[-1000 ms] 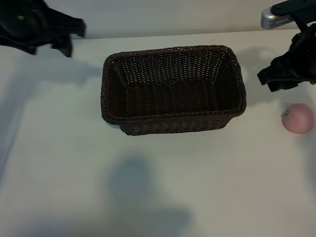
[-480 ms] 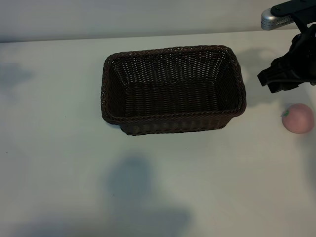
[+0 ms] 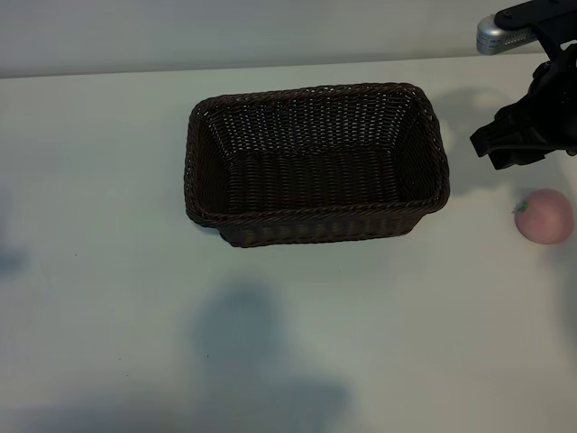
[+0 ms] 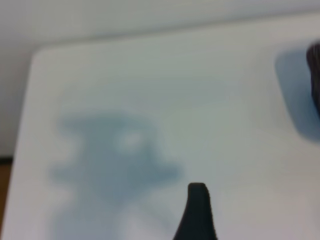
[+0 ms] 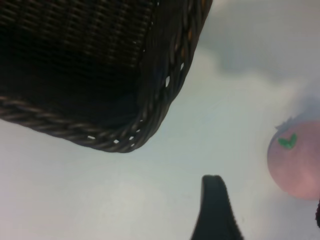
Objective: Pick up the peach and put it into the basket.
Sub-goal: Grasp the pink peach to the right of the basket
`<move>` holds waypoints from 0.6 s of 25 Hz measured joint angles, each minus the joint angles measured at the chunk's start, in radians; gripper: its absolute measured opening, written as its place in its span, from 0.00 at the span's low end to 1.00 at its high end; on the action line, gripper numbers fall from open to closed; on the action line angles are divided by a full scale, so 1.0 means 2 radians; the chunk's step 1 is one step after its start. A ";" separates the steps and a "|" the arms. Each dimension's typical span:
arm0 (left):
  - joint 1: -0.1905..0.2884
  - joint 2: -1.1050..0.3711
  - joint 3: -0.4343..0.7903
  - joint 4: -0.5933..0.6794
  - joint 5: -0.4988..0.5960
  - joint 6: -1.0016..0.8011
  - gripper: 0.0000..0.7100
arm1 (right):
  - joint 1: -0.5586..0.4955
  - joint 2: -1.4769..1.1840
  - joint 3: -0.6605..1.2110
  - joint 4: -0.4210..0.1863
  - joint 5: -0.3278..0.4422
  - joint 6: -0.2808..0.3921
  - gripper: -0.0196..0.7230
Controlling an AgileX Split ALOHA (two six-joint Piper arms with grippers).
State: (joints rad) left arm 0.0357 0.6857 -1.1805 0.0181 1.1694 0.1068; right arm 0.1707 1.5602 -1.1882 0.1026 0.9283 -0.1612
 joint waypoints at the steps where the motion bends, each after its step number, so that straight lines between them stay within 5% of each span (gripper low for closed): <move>1: 0.000 -0.021 0.023 -0.001 -0.001 -0.005 0.84 | 0.000 0.000 0.000 0.000 0.000 0.000 0.67; 7: 0.000 -0.158 0.151 -0.020 -0.011 -0.019 0.84 | 0.000 0.000 0.000 0.000 0.000 0.000 0.67; 15: 0.000 -0.279 0.245 -0.021 -0.039 -0.053 0.84 | 0.000 0.000 0.000 0.000 0.000 0.000 0.67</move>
State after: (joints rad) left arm 0.0357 0.1272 -0.6906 -0.0235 1.0924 0.0000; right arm 0.1707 1.5602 -1.1882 0.1026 0.9283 -0.1602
